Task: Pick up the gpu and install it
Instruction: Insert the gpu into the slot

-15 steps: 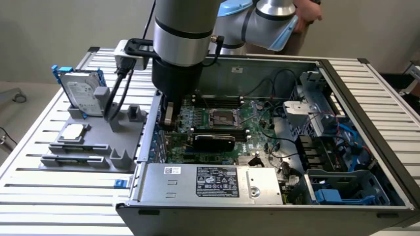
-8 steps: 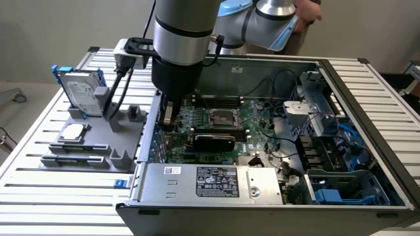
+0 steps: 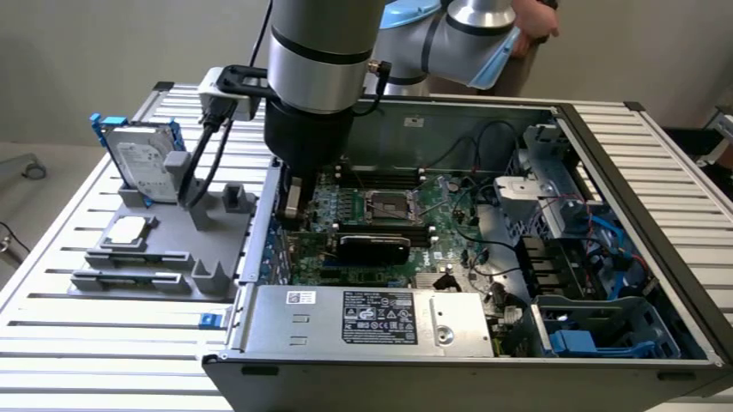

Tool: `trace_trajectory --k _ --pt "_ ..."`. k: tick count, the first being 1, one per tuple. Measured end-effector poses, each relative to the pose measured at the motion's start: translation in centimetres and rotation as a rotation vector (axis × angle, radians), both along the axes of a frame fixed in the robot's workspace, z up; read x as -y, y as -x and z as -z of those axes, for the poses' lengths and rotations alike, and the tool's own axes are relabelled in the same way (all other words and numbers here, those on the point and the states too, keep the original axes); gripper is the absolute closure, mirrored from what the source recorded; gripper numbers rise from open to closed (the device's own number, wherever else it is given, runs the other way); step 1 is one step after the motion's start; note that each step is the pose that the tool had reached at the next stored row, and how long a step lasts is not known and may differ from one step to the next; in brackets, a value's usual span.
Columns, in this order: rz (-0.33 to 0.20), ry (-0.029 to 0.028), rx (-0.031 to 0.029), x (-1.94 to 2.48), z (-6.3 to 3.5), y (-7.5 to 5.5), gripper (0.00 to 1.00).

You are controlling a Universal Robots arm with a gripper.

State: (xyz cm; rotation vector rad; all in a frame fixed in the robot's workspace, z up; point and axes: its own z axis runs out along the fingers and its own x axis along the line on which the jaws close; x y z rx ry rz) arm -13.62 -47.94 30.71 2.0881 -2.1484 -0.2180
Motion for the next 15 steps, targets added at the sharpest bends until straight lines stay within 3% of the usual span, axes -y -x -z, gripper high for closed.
trace_trajectory --k 15 --pt "0.029 0.0000 0.0000 -0.30 0.01 0.00 0.89"
